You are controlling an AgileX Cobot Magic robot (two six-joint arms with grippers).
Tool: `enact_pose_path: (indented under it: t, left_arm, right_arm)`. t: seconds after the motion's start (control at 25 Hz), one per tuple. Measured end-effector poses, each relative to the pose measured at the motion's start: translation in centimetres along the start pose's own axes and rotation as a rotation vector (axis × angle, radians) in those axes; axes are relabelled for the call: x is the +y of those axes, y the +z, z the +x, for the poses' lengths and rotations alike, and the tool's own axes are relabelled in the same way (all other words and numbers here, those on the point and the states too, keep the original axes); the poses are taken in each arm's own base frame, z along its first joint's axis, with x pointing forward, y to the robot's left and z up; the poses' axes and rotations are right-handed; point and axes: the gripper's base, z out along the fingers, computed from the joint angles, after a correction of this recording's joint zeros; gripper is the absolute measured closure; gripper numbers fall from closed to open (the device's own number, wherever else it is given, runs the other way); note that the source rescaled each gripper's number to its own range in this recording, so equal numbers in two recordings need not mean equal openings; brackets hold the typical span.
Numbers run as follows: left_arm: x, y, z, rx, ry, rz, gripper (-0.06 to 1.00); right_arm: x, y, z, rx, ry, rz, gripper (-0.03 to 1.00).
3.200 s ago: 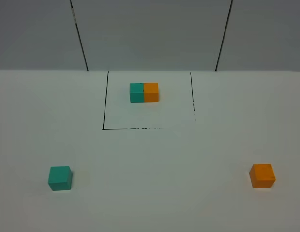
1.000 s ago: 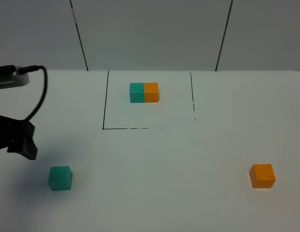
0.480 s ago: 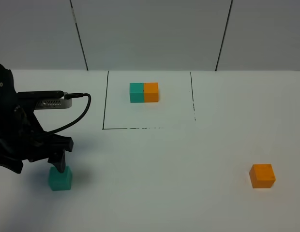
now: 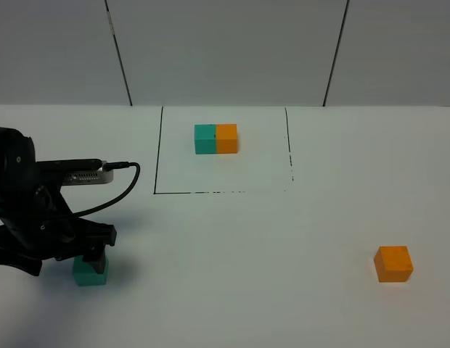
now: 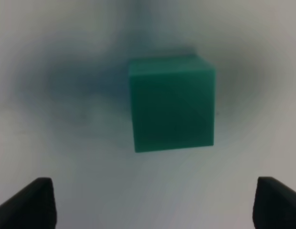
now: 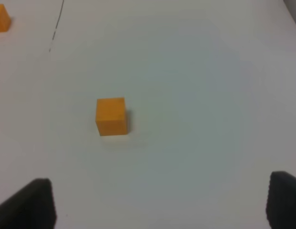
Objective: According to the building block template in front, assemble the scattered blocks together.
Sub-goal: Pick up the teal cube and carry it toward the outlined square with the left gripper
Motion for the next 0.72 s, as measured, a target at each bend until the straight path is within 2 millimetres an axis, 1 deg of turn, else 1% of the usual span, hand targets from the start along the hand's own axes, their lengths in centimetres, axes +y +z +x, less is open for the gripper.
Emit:
enact_pose_path:
  t: [0.2,0.52,0.72]
  left_arm:
    - [0.0,0.7,-0.4,-0.018,-0.006,0.002,0.17]
    - [0.0,3.3,-0.8,0.021,-0.052,-0.009,0.17]
    - [0.0,4.5,-1.4,-0.002,-0.059,-0.003,0.17]
  right_arm:
    - [0.0,0.0,0.0,0.000,0.000,0.000,0.21]
    - [0.0,0.0,0.0,0.000,0.000,0.000,0.21]
    - [0.0,0.0,0.0,0.000,0.000,0.000,0.21]
